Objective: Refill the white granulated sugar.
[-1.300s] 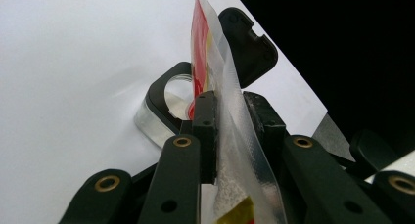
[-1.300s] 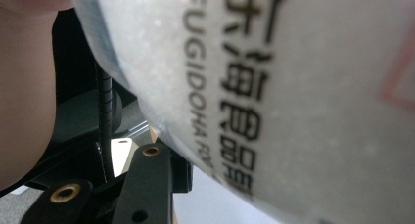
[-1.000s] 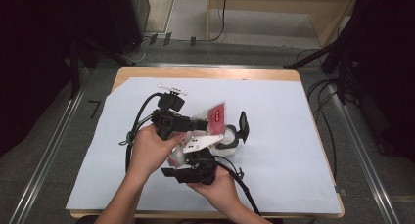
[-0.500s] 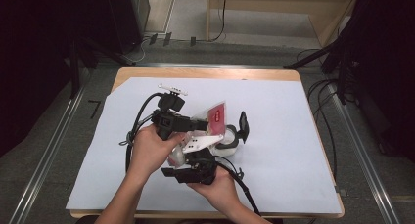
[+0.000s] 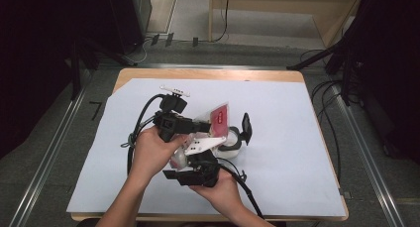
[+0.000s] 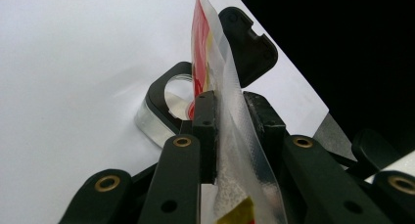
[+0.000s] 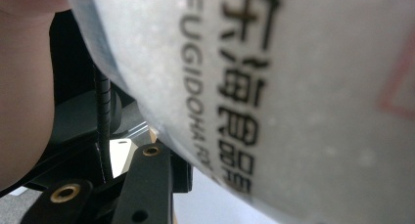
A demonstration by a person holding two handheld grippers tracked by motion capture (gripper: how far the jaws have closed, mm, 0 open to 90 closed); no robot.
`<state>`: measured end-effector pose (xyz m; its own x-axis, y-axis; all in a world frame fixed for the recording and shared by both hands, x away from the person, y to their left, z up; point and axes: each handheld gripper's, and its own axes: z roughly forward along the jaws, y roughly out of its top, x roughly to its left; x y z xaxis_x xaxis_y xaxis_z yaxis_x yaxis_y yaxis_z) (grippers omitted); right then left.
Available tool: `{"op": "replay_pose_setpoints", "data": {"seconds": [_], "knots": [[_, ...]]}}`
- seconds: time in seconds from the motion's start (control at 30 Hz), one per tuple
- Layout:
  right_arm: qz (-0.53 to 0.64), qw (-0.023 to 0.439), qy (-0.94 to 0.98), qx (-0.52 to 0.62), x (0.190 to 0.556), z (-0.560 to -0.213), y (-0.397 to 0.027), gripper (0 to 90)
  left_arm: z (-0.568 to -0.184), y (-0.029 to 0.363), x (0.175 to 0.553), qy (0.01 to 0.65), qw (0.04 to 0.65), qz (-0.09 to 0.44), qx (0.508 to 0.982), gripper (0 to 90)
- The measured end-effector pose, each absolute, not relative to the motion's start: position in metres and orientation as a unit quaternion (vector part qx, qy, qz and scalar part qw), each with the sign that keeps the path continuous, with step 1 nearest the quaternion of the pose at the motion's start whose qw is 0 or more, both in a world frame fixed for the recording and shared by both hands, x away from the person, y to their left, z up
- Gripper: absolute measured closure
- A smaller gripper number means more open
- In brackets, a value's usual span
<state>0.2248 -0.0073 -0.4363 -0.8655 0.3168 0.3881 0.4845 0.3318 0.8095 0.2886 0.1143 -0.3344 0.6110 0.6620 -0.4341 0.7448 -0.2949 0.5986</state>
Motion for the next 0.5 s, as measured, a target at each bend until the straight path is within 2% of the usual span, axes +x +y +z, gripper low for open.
{"op": "replay_pose_setpoints", "data": {"seconds": [0.5], "knots": [[-0.527, 0.093, -0.806, -0.251, 0.226, -0.432, -0.0069, 62.4, -0.3308, 0.1146, 0.2914, 0.44, 0.4, -0.058, 0.802, 75.6]]}}
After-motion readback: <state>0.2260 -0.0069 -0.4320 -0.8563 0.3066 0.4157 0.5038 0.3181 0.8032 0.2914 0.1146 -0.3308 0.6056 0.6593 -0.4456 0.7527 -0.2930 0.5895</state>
